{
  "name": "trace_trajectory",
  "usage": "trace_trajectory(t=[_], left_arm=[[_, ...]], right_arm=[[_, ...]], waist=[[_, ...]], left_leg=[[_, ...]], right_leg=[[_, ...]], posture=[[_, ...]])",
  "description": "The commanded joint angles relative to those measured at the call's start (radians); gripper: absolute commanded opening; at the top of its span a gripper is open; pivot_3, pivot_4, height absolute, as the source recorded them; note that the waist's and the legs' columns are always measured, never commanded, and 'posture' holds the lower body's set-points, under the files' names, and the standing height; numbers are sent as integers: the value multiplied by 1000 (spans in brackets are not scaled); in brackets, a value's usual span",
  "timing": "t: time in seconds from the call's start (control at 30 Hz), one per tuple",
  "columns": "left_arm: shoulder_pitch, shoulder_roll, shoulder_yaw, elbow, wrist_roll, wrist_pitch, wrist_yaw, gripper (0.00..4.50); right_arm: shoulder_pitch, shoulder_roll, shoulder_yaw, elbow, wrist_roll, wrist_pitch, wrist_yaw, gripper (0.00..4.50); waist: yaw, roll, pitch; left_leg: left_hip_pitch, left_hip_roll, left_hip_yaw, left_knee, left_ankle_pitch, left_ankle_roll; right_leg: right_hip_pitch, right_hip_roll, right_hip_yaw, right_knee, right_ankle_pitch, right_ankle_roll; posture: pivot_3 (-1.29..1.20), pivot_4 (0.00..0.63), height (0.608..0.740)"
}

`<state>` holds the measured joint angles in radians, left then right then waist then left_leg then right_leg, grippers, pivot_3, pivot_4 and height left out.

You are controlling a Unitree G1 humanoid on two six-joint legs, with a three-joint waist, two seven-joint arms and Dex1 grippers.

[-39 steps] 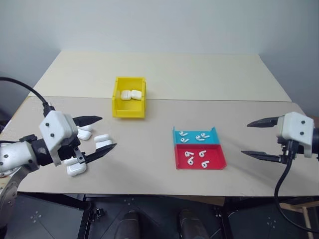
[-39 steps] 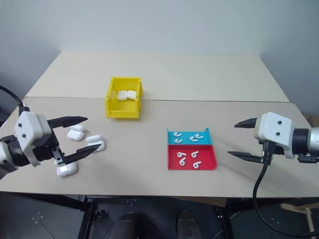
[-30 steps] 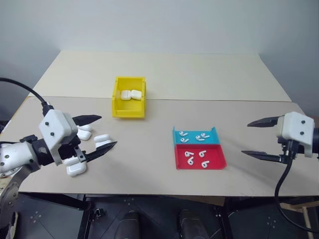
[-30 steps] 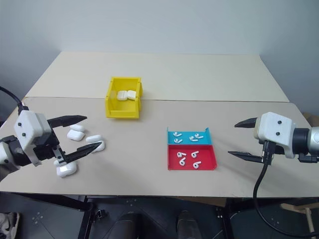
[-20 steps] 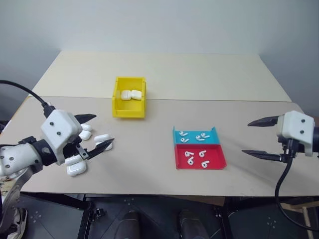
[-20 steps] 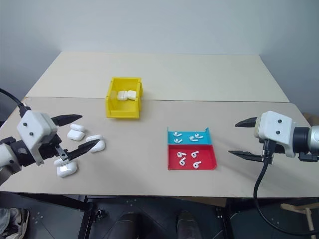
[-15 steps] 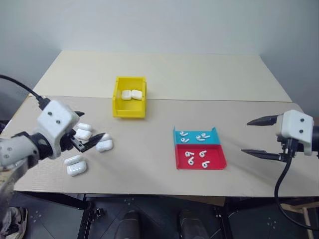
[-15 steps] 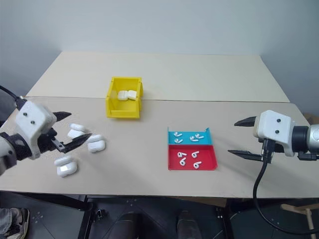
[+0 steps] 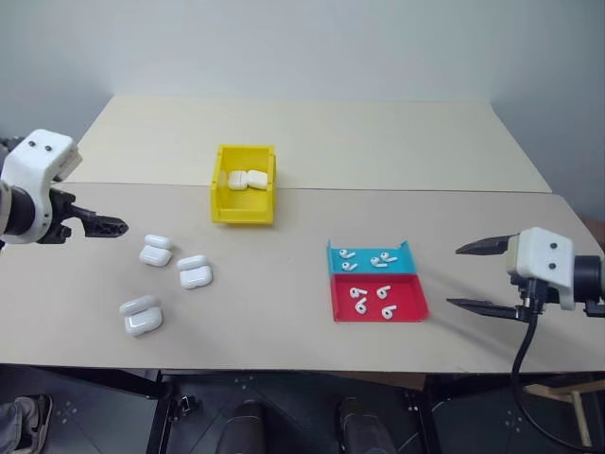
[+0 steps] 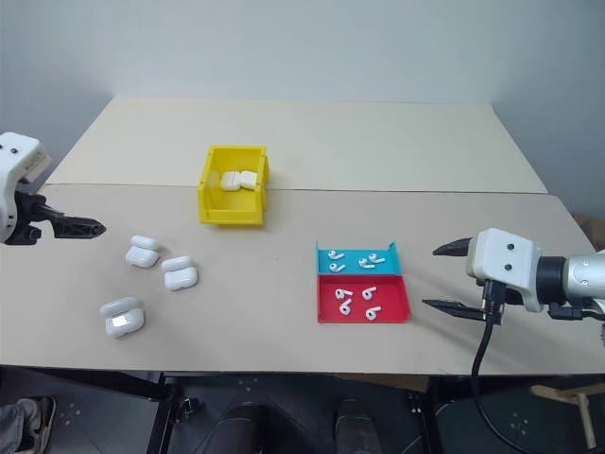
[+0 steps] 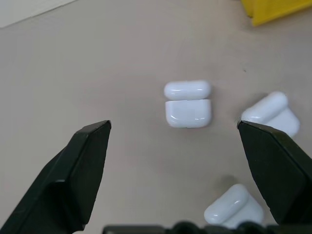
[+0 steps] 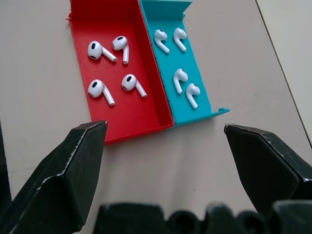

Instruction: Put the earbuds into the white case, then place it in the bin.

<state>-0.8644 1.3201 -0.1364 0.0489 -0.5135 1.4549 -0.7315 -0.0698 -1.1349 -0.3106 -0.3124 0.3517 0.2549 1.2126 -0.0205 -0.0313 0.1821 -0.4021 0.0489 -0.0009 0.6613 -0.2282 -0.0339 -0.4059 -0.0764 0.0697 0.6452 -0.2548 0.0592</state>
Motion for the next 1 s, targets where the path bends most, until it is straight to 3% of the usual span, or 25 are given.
trace_trajectory(t=[0.03,0.23,0.4,1.0], left_arm=[[-119,-13,-178,180,105,-76,-129,4500],[-284,-135,-398,485,273,-214,-313,4500],[-381,-240,-474,709,374,-287,-446,4500],[-402,-434,-446,974,574,-368,-552,4500]], right_arm=[[-17,4,8,2,-4,-4,-12,4465],[-46,7,35,27,-12,-9,-14,4465],[-39,8,38,22,-13,2,-24,4465],[12,10,13,-30,-6,34,-59,4465]], waist=[[2,0,0],[8,-1,0],[7,-2,1],[4,-3,1]], left_leg=[[-1,0,0,0,0,0],[-2,0,0,1,0,0],[-4,0,-1,1,0,0],[-5,0,-1,2,0,0]], right_leg=[[0,0,0,0,0,0],[-1,0,-1,0,0,0],[-2,0,-1,0,0,0],[-3,0,-1,1,0,0]], posture=[[0,150,740],[0,150,740],[0,150,740],[0,150,740]])
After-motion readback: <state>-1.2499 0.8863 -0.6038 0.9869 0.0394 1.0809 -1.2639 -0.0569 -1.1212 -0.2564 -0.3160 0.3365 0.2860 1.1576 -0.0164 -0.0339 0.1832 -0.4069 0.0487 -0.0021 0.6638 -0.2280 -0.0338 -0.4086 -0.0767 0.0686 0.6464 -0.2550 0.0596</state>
